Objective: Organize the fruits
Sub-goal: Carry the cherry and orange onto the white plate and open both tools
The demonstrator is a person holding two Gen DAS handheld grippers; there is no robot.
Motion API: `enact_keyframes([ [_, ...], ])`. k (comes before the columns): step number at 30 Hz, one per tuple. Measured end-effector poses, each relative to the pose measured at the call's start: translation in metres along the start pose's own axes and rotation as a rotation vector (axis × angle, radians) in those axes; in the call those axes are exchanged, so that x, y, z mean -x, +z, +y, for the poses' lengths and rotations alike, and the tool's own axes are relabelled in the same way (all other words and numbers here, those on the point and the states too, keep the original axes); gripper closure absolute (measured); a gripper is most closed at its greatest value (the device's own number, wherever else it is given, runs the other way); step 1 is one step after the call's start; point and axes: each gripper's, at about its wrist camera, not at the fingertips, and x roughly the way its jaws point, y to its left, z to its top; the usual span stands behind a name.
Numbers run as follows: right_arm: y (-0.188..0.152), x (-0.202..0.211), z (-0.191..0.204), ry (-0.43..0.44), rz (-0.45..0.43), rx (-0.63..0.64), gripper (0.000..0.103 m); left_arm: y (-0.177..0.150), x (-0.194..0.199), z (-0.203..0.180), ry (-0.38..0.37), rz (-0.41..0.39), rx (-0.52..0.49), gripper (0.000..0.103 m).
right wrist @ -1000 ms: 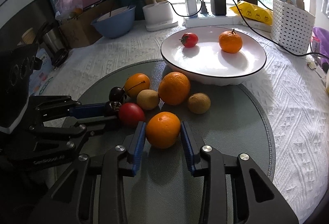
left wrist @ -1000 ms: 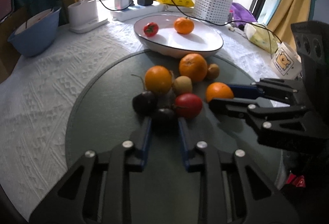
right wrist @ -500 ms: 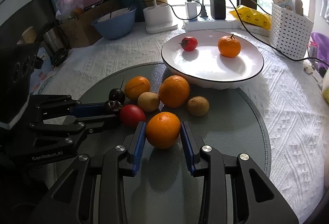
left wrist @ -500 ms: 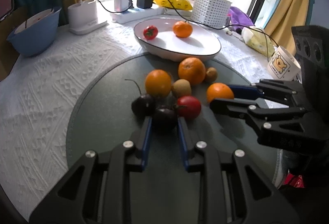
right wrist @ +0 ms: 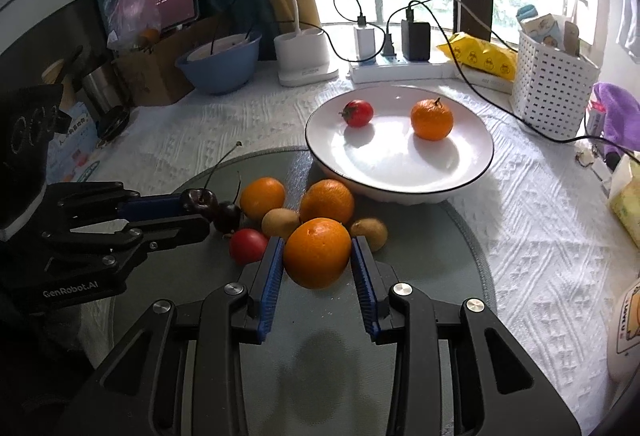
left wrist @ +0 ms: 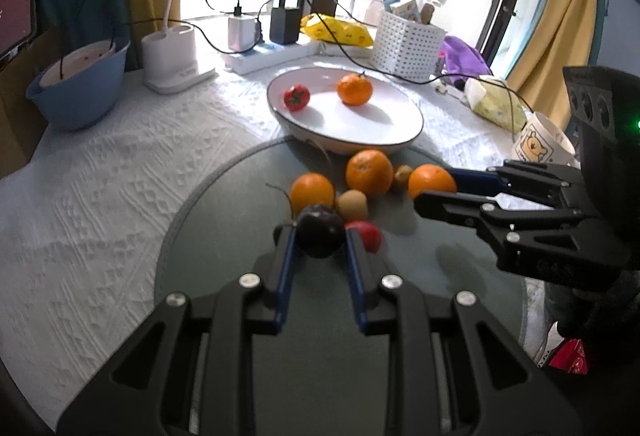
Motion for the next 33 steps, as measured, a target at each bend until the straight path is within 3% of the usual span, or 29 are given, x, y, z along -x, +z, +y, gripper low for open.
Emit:
enact_keyframes([
  [17,0.020,0.007,-0.020,-0.038,-0.058,-0.006,0.067,0.030,-0.001,-0.005,-0.020,-0.040,-0.028,0.077],
  [33,0.043,-0.005,-0.047,-0.057,-0.057,-0.027,0.067,0.064,-0.029,-0.005,-0.026,-0.040,-0.069,0.077],
])
